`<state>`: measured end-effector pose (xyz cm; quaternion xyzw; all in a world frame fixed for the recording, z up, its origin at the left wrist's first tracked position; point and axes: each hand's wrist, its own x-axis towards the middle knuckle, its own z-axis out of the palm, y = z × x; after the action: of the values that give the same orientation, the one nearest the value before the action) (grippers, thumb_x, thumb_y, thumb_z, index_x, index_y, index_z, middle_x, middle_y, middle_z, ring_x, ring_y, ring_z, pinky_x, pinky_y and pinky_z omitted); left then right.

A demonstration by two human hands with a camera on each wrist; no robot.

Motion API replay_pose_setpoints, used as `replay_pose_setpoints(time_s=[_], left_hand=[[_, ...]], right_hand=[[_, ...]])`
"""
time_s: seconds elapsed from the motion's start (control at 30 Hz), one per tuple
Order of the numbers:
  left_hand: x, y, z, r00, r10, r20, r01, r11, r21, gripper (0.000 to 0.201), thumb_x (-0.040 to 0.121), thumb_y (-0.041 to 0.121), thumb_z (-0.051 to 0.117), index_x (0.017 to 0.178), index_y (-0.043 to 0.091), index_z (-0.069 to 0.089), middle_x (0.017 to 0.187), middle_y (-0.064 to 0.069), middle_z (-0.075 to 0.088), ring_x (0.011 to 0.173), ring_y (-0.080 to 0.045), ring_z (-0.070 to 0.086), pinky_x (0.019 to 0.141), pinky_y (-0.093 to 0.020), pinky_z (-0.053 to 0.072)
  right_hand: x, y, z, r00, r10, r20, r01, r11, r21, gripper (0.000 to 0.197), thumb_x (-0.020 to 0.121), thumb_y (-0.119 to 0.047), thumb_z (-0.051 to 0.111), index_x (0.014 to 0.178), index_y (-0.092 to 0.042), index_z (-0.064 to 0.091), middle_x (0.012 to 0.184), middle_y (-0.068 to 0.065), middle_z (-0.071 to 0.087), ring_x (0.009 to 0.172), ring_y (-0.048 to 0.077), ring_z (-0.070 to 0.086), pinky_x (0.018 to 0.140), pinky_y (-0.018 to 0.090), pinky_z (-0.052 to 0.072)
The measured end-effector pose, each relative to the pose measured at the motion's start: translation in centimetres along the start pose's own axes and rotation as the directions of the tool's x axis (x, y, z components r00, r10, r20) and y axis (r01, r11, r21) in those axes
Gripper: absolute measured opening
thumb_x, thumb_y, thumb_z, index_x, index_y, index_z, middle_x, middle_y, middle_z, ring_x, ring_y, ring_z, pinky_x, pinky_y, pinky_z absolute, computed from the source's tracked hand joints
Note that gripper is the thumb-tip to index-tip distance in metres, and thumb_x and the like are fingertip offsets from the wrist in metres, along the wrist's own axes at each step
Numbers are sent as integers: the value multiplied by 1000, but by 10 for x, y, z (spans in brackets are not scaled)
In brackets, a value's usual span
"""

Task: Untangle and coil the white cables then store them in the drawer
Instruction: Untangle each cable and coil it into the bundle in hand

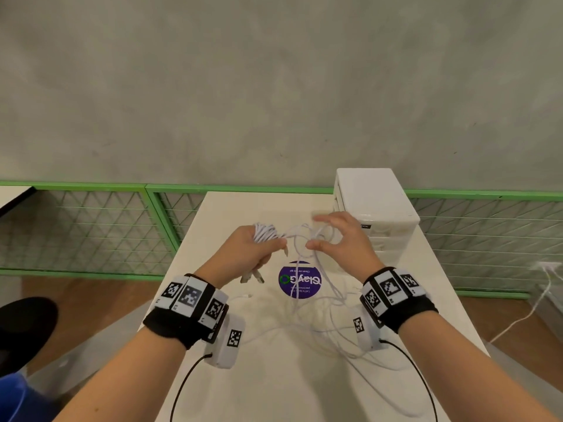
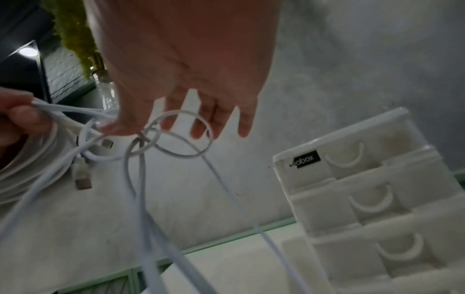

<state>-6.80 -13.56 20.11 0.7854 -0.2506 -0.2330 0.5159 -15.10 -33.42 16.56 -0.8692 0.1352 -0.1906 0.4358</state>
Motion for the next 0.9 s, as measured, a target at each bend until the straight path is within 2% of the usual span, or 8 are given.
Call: replay_pose_setpoints(time_s=[0.1, 0.23, 0.33, 0.43, 0.6, 0.73, 0.8, 0.9], left_hand=[[-3, 6, -4, 1000, 15, -11, -16, 997, -75, 27, 88, 22, 65, 68, 7, 56, 42, 2, 40, 40, -19, 28, 34, -18, 32], [-6, 9, -3, 998, 22, -67, -29, 994, -104, 25, 89, 22, 63, 73, 3, 61, 47, -2, 39, 38, -17, 29, 34, -18, 34], [-4, 6, 1, 986, -9, -166, -2, 998, -67, 35, 87, 28, 66, 59, 13, 50, 48, -4, 43, 33, -14, 33, 39, -25, 37], [-4, 4, 7, 980, -45, -192, 37, 998, -45, 33, 77, 36, 75, 66, 12, 56, 47, -1, 48, 32, -13, 39, 45, -38, 49], [-8, 6, 15, 992, -30, -119, 26, 999, -32, 28, 70, 28, 83, 70, 12, 60, 39, 10, 49, 29, -6, 42, 34, -19, 38], [-3, 4, 11, 972, -56, -229, 47, 998, -44, 30, 81, 21, 71, 60, 11, 51, 49, -6, 45, 33, -17, 38, 38, -26, 47], [-1, 6, 7, 968, -62, -242, 35, 993, -113, 32, 82, 20, 70, 61, 7, 50, 47, -7, 44, 30, -18, 36, 43, -34, 52], [-1, 13, 3, 959, -14, -283, -39, 982, -183, 36, 86, 15, 68, 58, 8, 46, 48, -8, 40, 28, -11, 33, 33, -20, 41]], right_hand=[[-3, 2, 2, 995, 21, -95, -14, 997, 71, 68, 72, -39, 76, 132, -29, 45, 123, -8, 42, 116, 5, 42, 100, 23, 33], [-10, 2, 13, 995, 76, -57, -64, 979, 195, 55, 75, -37, 74, 125, -27, 50, 119, -6, 51, 107, 10, 54, 91, 24, 45], [-14, 1, 23, 991, 113, 69, -129, 943, 307, 52, 77, -27, 75, 124, -30, 54, 117, -1, 57, 103, 15, 61, 89, 33, 53], [-15, -6, 28, 995, 76, 71, -95, 938, 333, 51, 78, -21, 74, 125, -28, 57, 115, -1, 60, 100, 12, 63, 92, 38, 53], [-9, -19, 25, 999, 28, 37, -40, 920, 389, 45, 78, -17, 73, 118, -33, 61, 108, 1, 64, 94, 20, 65, 90, 38, 53], [-7, -29, 18, 999, 34, 35, -47, 855, 517, 48, 78, -9, 71, 122, -24, 59, 97, 1, 62, 81, 11, 62, 80, 23, 54], [-7, -29, 15, 996, 51, 67, -76, 889, 452, 56, 80, -14, 71, 132, -22, 51, 99, -7, 62, 89, 7, 59, 83, 19, 49], [-12, -24, 16, 981, 90, 173, -137, 949, 282, 70, 81, -28, 69, 143, -23, 34, 122, -9, 53, 112, 7, 50, 93, 21, 38]])
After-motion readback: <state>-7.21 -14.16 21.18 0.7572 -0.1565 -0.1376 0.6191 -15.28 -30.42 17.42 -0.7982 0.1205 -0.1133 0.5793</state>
